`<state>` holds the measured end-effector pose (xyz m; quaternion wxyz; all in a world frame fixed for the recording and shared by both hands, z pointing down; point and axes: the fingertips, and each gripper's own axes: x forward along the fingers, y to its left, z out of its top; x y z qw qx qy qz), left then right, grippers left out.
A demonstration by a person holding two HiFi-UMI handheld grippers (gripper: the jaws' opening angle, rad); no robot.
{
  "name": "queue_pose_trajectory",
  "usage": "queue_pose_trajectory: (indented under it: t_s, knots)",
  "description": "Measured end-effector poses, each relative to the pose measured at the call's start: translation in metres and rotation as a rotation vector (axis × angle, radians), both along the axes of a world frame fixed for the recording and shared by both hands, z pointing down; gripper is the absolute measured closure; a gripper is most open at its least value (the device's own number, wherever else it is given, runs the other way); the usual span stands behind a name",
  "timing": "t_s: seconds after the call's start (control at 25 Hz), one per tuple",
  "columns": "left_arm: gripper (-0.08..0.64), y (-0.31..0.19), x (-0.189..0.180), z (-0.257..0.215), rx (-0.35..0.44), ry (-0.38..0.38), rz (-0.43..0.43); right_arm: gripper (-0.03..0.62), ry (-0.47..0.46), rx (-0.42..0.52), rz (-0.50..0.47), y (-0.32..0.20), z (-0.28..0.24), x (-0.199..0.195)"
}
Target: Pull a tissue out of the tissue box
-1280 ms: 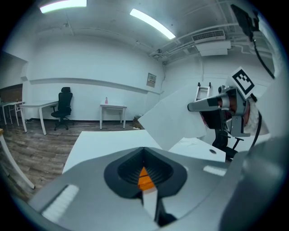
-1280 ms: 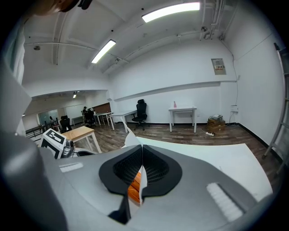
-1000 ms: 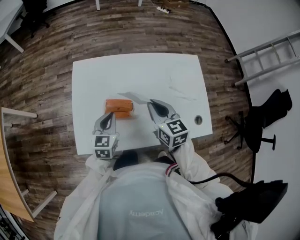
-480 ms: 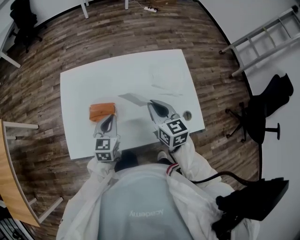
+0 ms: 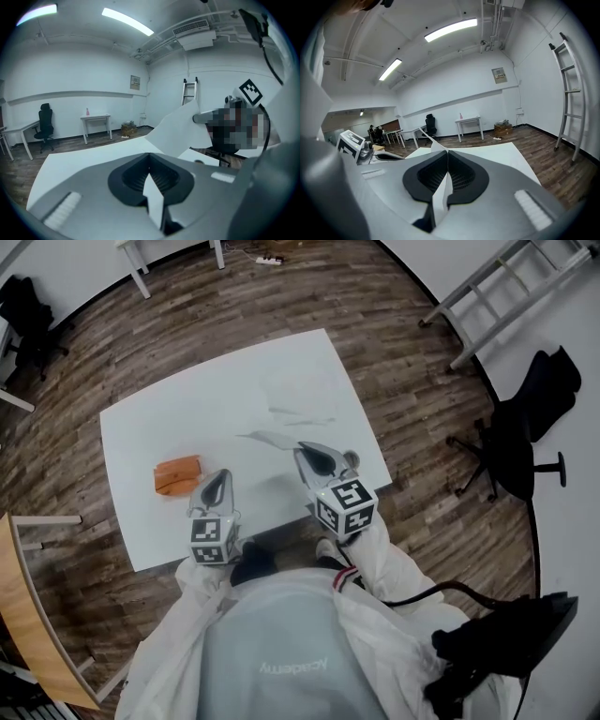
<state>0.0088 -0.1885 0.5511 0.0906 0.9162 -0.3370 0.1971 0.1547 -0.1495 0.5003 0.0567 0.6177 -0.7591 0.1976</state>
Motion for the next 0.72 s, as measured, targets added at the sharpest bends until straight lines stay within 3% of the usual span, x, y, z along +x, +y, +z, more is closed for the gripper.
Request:
queue_pose_trajectory:
  t_s: [0.32, 0.72]
  knots:
    - [0.56, 0.028, 0.036, -0.002, 0.014, -0.004, 0.032, 0.591, -0.013, 0.021, 0.034, 0.03, -0.002, 0.034]
    - [0.56, 0.037, 0.05, -0.009, 0.037, -0.007, 0.016, 0.591, -0.02, 0.037, 0.021, 0.039, -0.006, 0.049]
